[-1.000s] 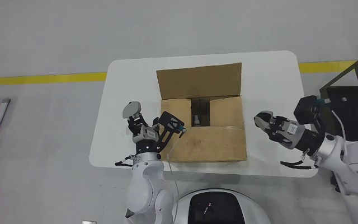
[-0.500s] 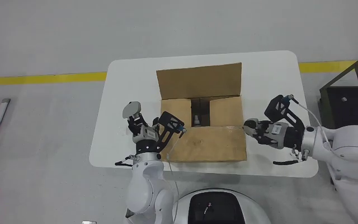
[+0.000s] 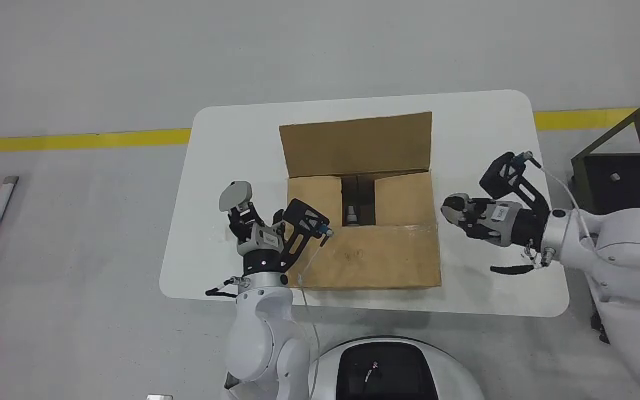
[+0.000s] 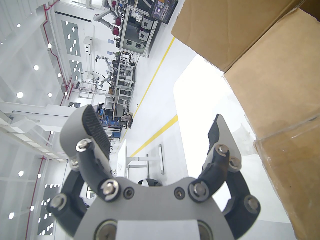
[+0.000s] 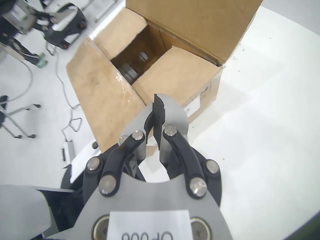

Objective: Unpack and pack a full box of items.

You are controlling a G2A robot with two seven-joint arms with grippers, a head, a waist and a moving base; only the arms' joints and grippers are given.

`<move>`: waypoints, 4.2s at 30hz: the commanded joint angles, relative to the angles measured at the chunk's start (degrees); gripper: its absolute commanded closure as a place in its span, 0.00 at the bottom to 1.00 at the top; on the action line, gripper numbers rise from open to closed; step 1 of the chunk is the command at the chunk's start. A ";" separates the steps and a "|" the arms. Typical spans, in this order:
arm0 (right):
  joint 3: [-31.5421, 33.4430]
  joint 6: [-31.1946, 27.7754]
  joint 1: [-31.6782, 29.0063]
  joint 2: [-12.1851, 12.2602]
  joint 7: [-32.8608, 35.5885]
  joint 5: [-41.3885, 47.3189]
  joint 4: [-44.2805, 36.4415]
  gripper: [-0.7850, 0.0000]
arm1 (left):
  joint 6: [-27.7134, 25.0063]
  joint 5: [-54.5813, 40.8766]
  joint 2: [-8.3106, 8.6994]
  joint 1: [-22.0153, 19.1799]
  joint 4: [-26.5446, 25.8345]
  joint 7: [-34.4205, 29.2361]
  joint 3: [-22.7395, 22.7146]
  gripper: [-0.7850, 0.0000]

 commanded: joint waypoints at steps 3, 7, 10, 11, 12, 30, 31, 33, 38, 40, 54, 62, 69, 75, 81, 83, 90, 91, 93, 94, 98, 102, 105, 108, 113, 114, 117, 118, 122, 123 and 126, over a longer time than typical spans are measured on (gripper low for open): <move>-1.25 -1.51 2.01 0.38 2.09 4.90 4.36 0.71 | 0.00 0.00 0.00 0.00 0.00 0.00 0.00 0.00; -4.21 -2.39 4.47 0.61 3.49 5.13 7.87 0.68 | 0.00 0.00 0.00 0.00 0.00 0.00 0.00 0.00; -5.70 -2.81 5.63 0.74 3.29 5.17 9.63 0.67 | 0.00 0.00 0.00 0.00 0.00 0.00 0.00 0.00; -6.05 -2.82 5.92 0.79 3.13 5.10 10.03 0.67 | 0.00 0.00 0.00 0.00 0.00 0.00 0.00 0.00; -6.40 -2.83 6.15 0.84 3.10 5.36 10.41 0.66 | 0.00 0.00 0.00 0.00 0.00 0.00 0.00 0.00; -14.46 -6.69 8.50 3.51 10.62 17.72 10.33 0.66 | 0.00 0.00 0.00 0.00 0.00 0.00 0.00 0.00; -15.02 -6.78 8.46 3.83 10.53 18.84 10.22 0.64 | 0.00 0.00 0.00 0.00 0.00 0.00 0.00 0.00; -16.17 -6.76 8.65 4.64 10.55 19.76 9.75 0.65 | 0.00 0.00 0.00 0.00 0.00 0.00 0.00 0.00; -18.48 -7.38 9.60 6.12 9.93 20.27 10.17 1.00 | 0.00 0.00 0.00 0.00 0.00 0.00 0.00 0.00; -18.38 -8.23 10.01 6.54 9.07 19.69 10.60 1.00 | 0.00 0.00 0.00 0.00 0.00 0.00 0.00 0.00; -12.15 -17.52 8.80 9.00 -0.22 -0.36 0.21 1.00 | -5.78 -14.34 -0.58 -2.78 -7.09 -6.05 -0.39 0.00; -9.13 -21.45 0.64 9.58 -8.86 -12.71 -6.53 1.00 | -14.61 -17.12 -0.76 -6.64 -6.98 -11.49 1.59 0.00; -6.76 -23.91 -3.56 10.13 -13.52 -13.28 -8.16 0.69 | -22.14 -19.75 -0.83 -7.59 -6.75 -14.79 3.70 0.00; -5.32 -26.60 -4.84 10.84 -14.19 -8.74 -8.13 0.56 | -26.03 -19.57 -0.56 -7.58 -7.12 -14.94 4.72 0.00; -4.98 -30.77 -4.99 11.87 -13.47 -0.05 -6.29 0.51 | -30.21 -19.31 -0.11 -6.84 -7.61 -13.97 5.37 0.00; -4.13 -30.65 -4.74 12.22 -15.16 5.56 -4.07 0.53 | -31.52 -18.97 0.14 -6.15 -8.07 -13.06 5.78 0.00; -1.92 -24.83 -3.33 12.96 -17.17 16.18 1.00 0.89 | -36.19 -17.55 1.12 -3.91 -9.96 -9.57 6.35 0.00; -2.24 -24.04 -3.27 13.00 -17.19 17.11 1.22 1.00 | -36.88 -16.75 1.36 -3.79 -9.96 -8.62 6.38 0.00; -2.64 -21.06 -2.65 13.03 -17.26 17.48 2.02 1.00 | -36.90 -15.70 1.76 -3.25 -9.96 -7.08 6.04 0.00; -3.19 -20.06 -2.33 13.01 -17.25 17.20 1.95 1.00 | -36.76 -15.33 1.93 -2.92 -9.96 -6.50 5.84 0.00; -7.87 -16.04 -1.31 12.81 -15.23 15.90 1.89 1.00 | -35.99 -15.03 2.41 -1.91 -9.96 -4.54 5.27 0.00; -14.21 -16.29 0.95 12.42 -12.24 15.37 3.01 1.00 | -34.97 -14.20 2.86 -1.78 -9.96 -3.01 4.92 0.00; -17.96 -18.41 2.42 12.31 -8.49 15.82 3.92 1.00 | -33.72 -14.40 3.02 -1.72 -9.96 -2.61 4.25 0.00; -20.70 -20.33 4.10 12.31 -4.96 16.29 5.29 1.00 | -32.36 -15.78 3.03 -1.60 -9.96 -2.98 3.07 0.00; -23.69 -20.87 5.56 12.36 -3.57 14.31 6.56 1.00 | -30.98 -15.75 3.14 -1.97 -9.96 -3.46 2.17 0.00; -24.14 -20.85 5.79 12.39 -3.55 13.20 6.63 1.00 | -30.98 -15.75 3.14 -1.97 -9.96 -3.46 2.17 0.00; -25.23 -20.42 6.28 12.35 -3.93 10.19 7.15 1.00 | -30.98 -15.75 3.14 -1.97 -9.96 -3.46 2.17 0.00; -25.31 -20.26 6.38 12.32 -4.30 9.71 7.18 1.00 | -30.98 -15.75 3.14 -1.97 -9.96 -3.46 2.17 0.00; -22.94 -19.61 6.39 12.35 -10.06 9.03 7.39 1.00 | -30.98 -15.75 3.14 -1.97 -9.96 -3.46 2.17 0.00; -20.93 -18.83 6.29 12.47 -12.36 8.34 7.50 1.00 | -30.98 -15.75 3.14 -1.97 -9.96 -3.46 2.17 0.00; -13.30 -14.23 3.41 12.90 -21.36 7.41 8.30 1.00 | -30.98 -15.75 3.14 -1.97 -9.96 -3.46 2.17 0.00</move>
